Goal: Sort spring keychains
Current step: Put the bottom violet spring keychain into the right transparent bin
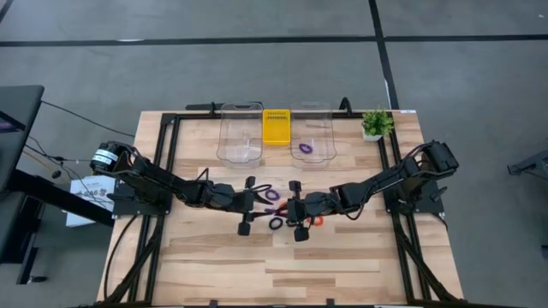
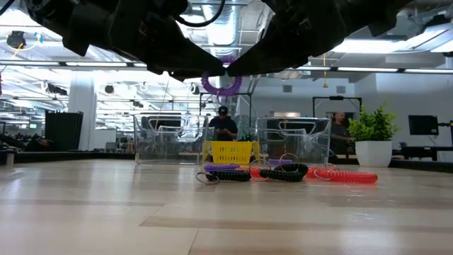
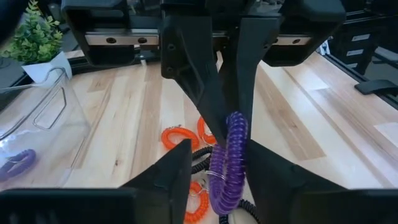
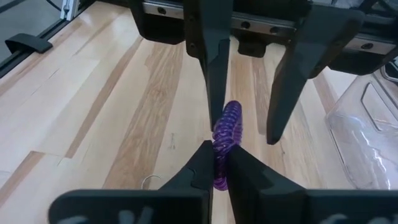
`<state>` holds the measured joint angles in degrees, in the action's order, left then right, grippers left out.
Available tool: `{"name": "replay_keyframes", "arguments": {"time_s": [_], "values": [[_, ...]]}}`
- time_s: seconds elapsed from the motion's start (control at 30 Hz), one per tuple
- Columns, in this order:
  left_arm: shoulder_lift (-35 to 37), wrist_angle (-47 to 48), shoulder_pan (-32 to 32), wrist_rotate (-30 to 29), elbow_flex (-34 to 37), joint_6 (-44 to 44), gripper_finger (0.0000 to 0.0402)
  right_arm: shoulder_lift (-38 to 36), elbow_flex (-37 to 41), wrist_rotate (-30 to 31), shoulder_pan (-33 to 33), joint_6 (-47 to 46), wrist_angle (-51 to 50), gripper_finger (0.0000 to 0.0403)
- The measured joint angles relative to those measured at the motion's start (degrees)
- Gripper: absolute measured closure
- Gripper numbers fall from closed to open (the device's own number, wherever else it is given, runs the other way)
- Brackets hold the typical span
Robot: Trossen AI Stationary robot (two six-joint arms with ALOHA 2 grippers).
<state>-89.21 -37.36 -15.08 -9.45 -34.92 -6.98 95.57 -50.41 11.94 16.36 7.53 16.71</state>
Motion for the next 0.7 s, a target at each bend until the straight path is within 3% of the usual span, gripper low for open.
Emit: {"name": "replay_keyframes", "arguments": {"time_s": [0.33,0.6,0.7], "values": [[0.00,0.07,-1.12,0.01,0.00,0.00,0.0197,-1.61,0.07,4.32,0.00,-0.15,-2.77,0.0379],[0.00,1.35,-0.88,0.00,0.00,0.00,0.0183,-8.97,0.07,7.03,0.52,-4.38,-13.77,0.0381],[0.00,1.40,-0.88,0.00,0.00,0.00,0.0183,-11.13,0.07,12.26,0.94,-6.17,-18.33,0.0378]]}}
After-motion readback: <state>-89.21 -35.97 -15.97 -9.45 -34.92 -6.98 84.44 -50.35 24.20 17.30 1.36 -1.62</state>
